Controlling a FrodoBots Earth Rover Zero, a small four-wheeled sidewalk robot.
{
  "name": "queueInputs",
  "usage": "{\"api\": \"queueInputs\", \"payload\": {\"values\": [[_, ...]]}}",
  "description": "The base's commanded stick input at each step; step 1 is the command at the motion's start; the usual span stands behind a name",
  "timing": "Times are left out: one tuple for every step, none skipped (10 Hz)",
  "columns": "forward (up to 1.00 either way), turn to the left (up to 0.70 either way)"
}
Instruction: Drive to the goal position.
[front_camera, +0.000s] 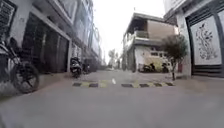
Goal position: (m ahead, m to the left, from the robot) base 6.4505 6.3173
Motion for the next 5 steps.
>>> {"api": "queueInputs", "payload": {"values": [[1.0, 0.06], [1.0, 0.06], [1.0, 0.06], [1.0, 0.06], [1.0, 0.06]]}}
